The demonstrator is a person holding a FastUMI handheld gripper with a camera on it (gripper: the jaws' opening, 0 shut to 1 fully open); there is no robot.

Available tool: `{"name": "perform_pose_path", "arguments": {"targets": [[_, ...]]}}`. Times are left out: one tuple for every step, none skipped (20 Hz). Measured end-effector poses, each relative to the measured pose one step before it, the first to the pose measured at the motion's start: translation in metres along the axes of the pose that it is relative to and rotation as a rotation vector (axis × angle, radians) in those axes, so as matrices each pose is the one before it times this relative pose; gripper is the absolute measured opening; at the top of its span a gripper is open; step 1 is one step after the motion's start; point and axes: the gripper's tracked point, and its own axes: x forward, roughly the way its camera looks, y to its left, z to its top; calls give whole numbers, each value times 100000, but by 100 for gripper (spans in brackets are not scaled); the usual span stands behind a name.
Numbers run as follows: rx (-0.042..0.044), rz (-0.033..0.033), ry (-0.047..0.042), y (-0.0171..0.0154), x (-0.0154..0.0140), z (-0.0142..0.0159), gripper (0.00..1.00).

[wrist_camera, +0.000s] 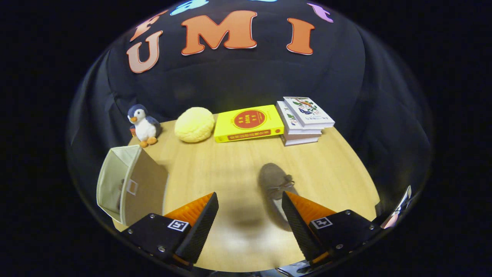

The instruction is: Open the storage box then place both shoes into the box .Put the left shoe in first, then the right shoe, with the right side of both shoes facing outward in a uniform manner.

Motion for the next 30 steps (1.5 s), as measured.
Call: {"name": "perform_pose_path", "arguments": {"targets": [[-1113,-975,740,-1571,592,-392,99],[-1084,-1249,1067,-1578,736,-530,99],[-1156,-858,1149,-1331,808,-673,99],[-731,-343,1265,-1070,734,-631,99],[-776,-246,1122,-869,954,-606,99],[-1162,-329,1266,-720,920,-612,99],[-1135,395,767,-392,897,-532,99],[-432,-112,697,-369,926,-521,99],[-535,166,591,-190,933,-562,98],[-248,-49,651,-85,892,-478,96],[754,308,8,33,892,-262,91],[971,1539,-44,389,829,-191,87],[742,1225,-363,417,737,25,81],[99,425,-728,178,632,172,77],[-285,157,-1014,144,702,274,73],[-292,64,-777,176,560,351,70],[142,513,-187,210,643,127,60],[657,1081,352,287,492,-23,54],[1380,373,1006,141,587,-189,42],[1381,-217,926,-32,452,-170,33],[897,-2087,-848,-461,172,189,24],[1254,38,-302,111,88,44,15],[230,115,313,126,-66,-73,4],[344,-1554,306,-312,-191,-45,3],[1400,-384,93,-1,-463,-6,1],[2062,-50,-49,157,-588,107,1],[2302,100,51,158,-558,147,1],[2533,612,296,314,-764,105,1],[2626,803,93,542,-944,223,1],[2269,801,-741,658,-1101,400,1]]}}
